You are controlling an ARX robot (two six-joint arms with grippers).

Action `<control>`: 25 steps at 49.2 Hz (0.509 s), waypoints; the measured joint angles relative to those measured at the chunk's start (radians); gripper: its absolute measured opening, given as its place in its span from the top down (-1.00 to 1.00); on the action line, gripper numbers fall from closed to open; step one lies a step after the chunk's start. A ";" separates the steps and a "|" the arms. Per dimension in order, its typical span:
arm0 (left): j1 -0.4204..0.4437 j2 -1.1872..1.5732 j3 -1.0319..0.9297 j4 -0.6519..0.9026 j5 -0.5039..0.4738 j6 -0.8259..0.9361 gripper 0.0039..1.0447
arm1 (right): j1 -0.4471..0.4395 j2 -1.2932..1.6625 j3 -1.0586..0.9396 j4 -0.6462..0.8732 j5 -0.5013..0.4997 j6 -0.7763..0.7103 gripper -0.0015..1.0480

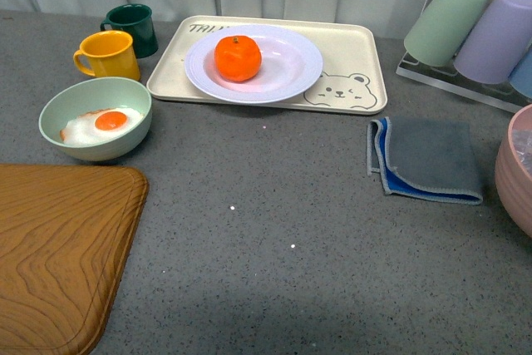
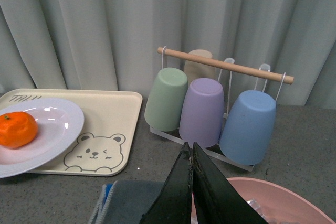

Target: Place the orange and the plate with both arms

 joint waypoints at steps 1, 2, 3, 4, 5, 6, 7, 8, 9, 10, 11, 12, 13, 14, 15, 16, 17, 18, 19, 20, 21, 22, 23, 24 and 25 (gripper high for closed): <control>0.000 0.000 0.000 0.000 0.000 0.000 -0.88 | -0.003 -0.024 -0.010 -0.010 -0.004 0.000 0.98; 0.000 0.000 0.000 0.000 0.000 0.000 -0.88 | -0.005 -0.047 -0.020 -0.017 -0.008 0.000 0.98; 0.000 0.000 0.000 0.000 0.000 0.000 -0.88 | -0.007 -0.067 -0.029 -0.023 -0.011 0.000 0.98; 0.000 0.000 0.000 0.000 0.000 0.000 -0.88 | -0.009 -0.085 -0.037 -0.027 -0.014 0.000 0.98; 0.000 0.000 0.000 0.000 0.000 0.000 -0.88 | -0.011 -0.103 -0.045 -0.033 -0.018 0.000 0.98; 0.000 0.000 0.000 0.000 0.000 0.000 -0.88 | -0.013 -0.119 -0.054 -0.039 -0.021 0.000 0.98; 0.000 0.000 0.000 0.000 0.000 0.000 -0.88 | -0.014 -0.127 -0.059 -0.041 -0.021 0.000 0.98; 0.000 0.000 0.000 0.000 0.000 0.000 -0.88 | -0.016 -0.144 -0.068 -0.048 -0.024 0.000 0.98; 0.000 0.000 0.000 0.000 0.000 0.000 -0.88 | -0.018 -0.160 -0.078 -0.056 -0.027 0.000 0.98; 0.000 0.000 0.000 0.000 0.000 0.000 -0.88 | -0.019 -0.167 -0.082 -0.060 -0.029 0.000 0.98; 0.000 0.000 0.000 0.000 0.000 0.000 -0.88 | -0.023 -0.190 -0.095 -0.071 -0.032 0.000 0.98; 0.000 0.000 0.000 0.000 0.000 0.000 -0.88 | -0.026 -0.204 -0.104 -0.079 -0.035 0.000 0.98; 0.000 0.000 0.000 0.000 0.000 0.000 -0.88 | -0.038 -0.219 -0.112 -0.089 -0.054 0.000 0.98; 0.000 0.000 0.000 0.000 0.000 0.000 -0.88 | -0.052 -0.234 -0.120 -0.098 -0.079 0.000 0.98; 0.000 0.000 0.000 0.000 0.000 0.000 -0.88 | -0.063 -0.250 -0.127 -0.107 -0.090 0.000 0.98; 0.000 0.000 0.000 0.000 0.000 0.000 -0.88 | -0.075 -0.275 -0.138 -0.121 -0.094 0.000 0.98; 0.000 0.000 0.000 0.000 0.000 0.000 -0.88 | -0.084 -0.301 -0.149 -0.135 -0.094 0.000 0.98; 0.000 0.000 0.000 0.000 0.000 0.000 -0.88 | -0.090 -0.326 -0.158 -0.150 -0.093 0.000 0.98; 0.000 0.000 0.000 0.000 0.000 0.000 -0.88 | -0.092 -0.343 -0.164 -0.160 -0.092 0.000 0.98; 0.000 0.000 0.000 0.000 0.000 0.000 -0.88 | -0.093 -0.368 -0.172 -0.176 -0.094 0.000 0.98; 0.000 0.000 0.000 0.000 0.000 0.000 -0.88 | -0.093 -0.383 -0.177 -0.187 -0.095 0.000 0.98; 0.000 0.000 0.000 0.000 0.000 0.000 -0.88 | -0.093 -0.407 -0.184 -0.204 -0.096 0.000 0.98; 0.000 0.000 0.000 0.000 0.000 0.000 -0.88 | -0.093 -0.423 -0.188 -0.217 -0.097 0.000 0.98; 0.000 0.000 0.000 0.000 0.000 0.000 -0.88 | -0.093 -0.447 -0.195 -0.234 -0.098 0.000 0.98; 0.000 0.000 0.000 0.000 0.000 0.000 -0.88 | -0.093 -0.473 -0.201 -0.252 -0.098 0.000 0.98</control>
